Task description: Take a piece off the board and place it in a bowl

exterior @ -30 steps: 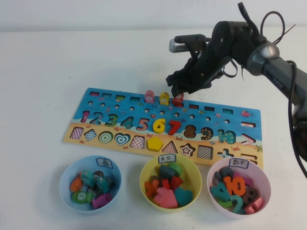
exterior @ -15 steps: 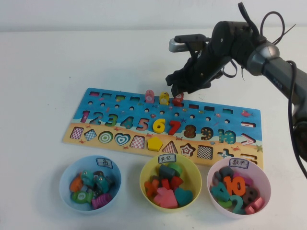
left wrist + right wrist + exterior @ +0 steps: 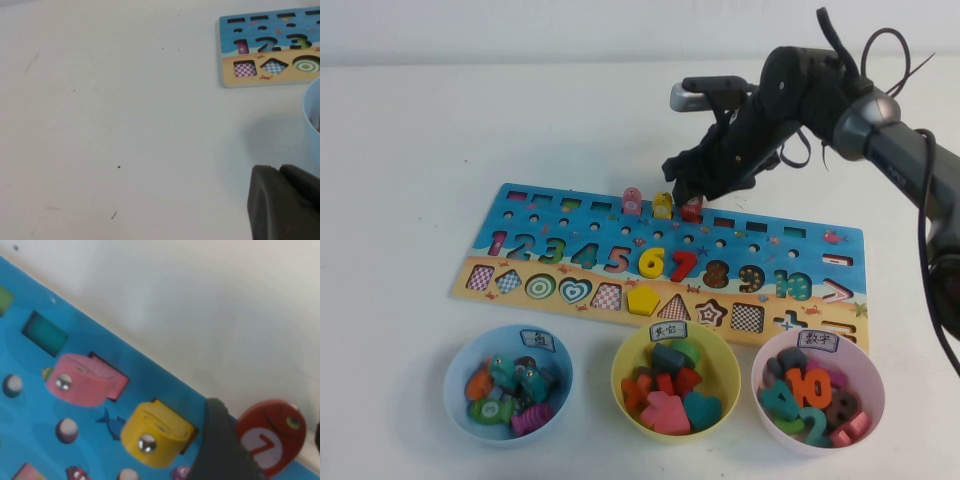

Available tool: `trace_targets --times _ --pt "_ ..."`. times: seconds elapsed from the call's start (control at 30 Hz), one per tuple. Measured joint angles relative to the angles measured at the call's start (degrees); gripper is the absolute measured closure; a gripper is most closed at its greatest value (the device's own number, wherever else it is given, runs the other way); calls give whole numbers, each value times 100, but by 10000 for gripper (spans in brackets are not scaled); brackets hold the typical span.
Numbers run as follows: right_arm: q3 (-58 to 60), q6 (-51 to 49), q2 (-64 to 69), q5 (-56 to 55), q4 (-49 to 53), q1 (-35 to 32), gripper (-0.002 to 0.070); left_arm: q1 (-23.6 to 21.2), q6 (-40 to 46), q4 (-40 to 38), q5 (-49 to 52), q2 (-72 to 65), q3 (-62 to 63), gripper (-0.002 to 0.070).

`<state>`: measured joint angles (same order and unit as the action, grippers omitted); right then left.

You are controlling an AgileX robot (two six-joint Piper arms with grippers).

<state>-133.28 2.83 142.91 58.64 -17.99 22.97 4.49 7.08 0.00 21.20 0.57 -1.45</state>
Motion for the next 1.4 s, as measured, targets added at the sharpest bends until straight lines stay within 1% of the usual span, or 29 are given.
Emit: trace_targets --times 0.13,0.23,0.33,0.5,0.8,1.13,1.33,1.4 --pt "0 0 90 29 -27 0 317 0 0 0 0 0 0 680" --pt "0 0 100 40 -27 0 332 0 0 0 0 0 0 680" --pt "0 0 103 30 -27 0 365 0 0 0 0 0 0 680" --pt "-12 0 116 9 -27 0 454 0 0 0 0 0 0 680" --pt "-34 0 105 40 -5 0 454 0 0 0 0 0 0 680" --pt "-496 12 -274 818 477 0 454 0 0 0 0 0 0 680" --pt "-534 426 -741 1212 497 0 454 0 0 0 0 0 0 680" --pt "-507 641 -947 1250 326 0 454 0 0 0 0 0 0 680"
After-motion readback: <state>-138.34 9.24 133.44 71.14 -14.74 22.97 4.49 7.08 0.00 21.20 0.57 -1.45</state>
